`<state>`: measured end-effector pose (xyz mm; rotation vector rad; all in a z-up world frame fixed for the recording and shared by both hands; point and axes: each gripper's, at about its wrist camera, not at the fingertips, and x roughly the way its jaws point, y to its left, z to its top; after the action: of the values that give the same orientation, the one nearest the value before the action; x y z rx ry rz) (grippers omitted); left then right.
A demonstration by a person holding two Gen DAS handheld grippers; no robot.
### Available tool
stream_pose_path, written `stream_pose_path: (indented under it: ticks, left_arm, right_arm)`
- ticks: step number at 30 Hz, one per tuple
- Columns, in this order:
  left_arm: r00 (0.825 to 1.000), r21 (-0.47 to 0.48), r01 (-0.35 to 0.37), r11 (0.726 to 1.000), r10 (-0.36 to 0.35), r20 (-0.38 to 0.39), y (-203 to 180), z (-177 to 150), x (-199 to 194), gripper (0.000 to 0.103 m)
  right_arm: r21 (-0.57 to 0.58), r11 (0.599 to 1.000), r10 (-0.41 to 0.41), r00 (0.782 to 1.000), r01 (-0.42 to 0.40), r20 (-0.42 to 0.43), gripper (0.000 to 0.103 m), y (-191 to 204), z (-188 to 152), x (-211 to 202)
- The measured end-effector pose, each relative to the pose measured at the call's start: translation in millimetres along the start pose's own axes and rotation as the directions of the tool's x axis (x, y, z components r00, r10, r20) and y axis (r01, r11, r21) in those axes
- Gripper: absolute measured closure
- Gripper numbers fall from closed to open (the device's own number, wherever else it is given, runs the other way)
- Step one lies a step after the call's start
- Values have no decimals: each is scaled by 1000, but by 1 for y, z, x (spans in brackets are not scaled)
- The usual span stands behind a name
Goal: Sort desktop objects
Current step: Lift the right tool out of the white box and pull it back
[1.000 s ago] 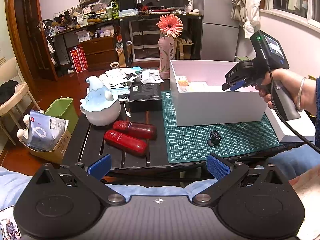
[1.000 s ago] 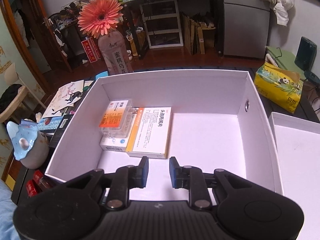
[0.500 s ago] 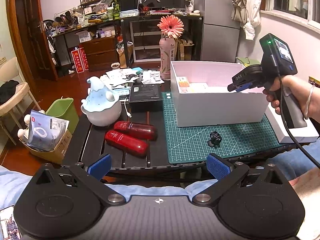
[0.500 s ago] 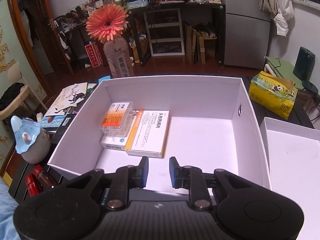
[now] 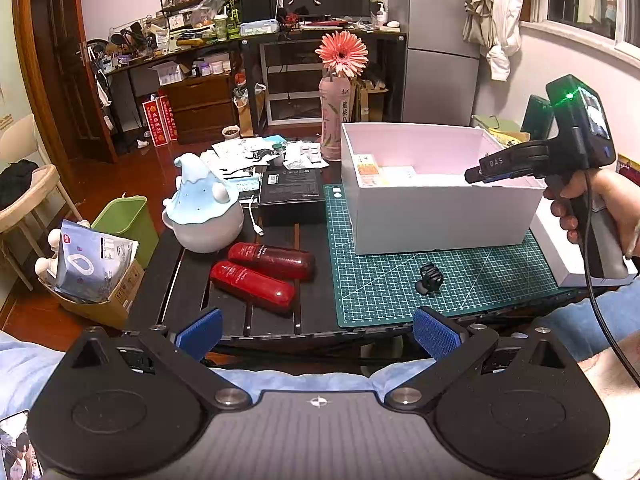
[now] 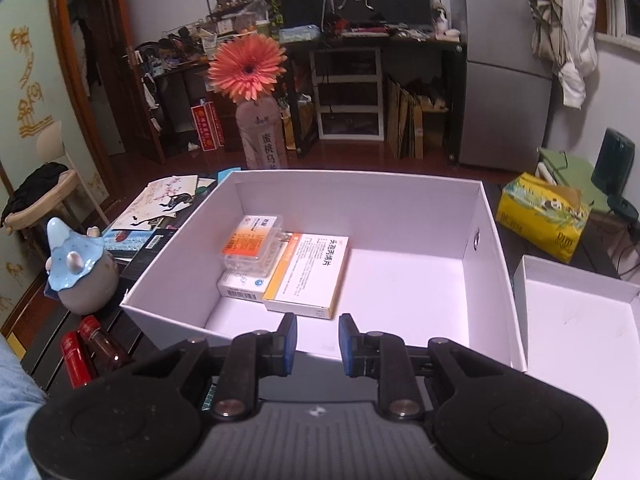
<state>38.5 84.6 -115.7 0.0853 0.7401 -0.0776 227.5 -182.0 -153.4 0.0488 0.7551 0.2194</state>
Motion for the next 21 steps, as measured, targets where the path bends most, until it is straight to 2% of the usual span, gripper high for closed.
stream_pose_path:
  ticks: [13,21]
  left_arm:
    - [1000,1,-5,1000,5,-2,-1,0,-2,0]
    - [1000,-1,-4,1000,4,3,-1,-1,-3,0]
  right_arm:
    - [-4,998,61,997,-60,44,81,5,-14,-29]
    - [-30,996,80,996,-79,40,81,8,-29,-35]
